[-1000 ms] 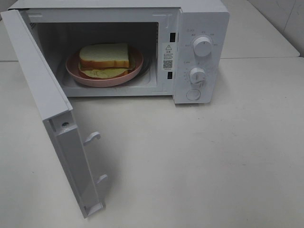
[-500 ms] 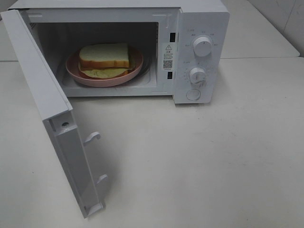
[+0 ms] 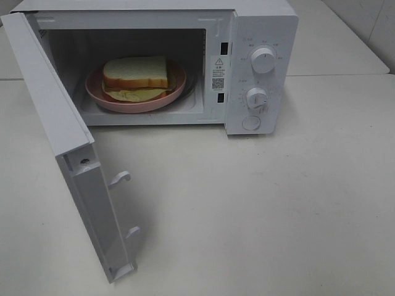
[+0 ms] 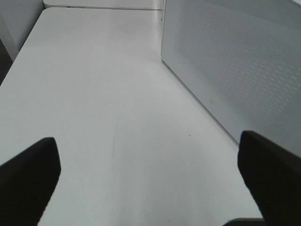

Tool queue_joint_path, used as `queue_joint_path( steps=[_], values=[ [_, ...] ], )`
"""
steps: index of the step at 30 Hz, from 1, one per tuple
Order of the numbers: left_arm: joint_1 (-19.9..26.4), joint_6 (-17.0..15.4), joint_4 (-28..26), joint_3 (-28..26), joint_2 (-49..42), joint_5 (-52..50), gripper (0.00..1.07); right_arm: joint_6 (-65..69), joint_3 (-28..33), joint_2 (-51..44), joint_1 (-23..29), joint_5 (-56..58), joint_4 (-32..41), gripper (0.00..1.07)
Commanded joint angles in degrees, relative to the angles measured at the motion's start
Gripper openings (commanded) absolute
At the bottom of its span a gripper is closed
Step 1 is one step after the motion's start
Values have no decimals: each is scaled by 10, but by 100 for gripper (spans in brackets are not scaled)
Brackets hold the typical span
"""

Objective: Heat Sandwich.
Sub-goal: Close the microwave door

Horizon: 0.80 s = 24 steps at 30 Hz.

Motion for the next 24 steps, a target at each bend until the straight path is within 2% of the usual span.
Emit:
queue_joint_path(
  steps=[1,24],
  values=[
    [3,-3,-2,1,-2,-8,98,1,1,-16,-2,-6,0,75],
    [3,-3,-2,-3,1,-12,98,1,1,-16,-2,-6,0,75]
  ],
)
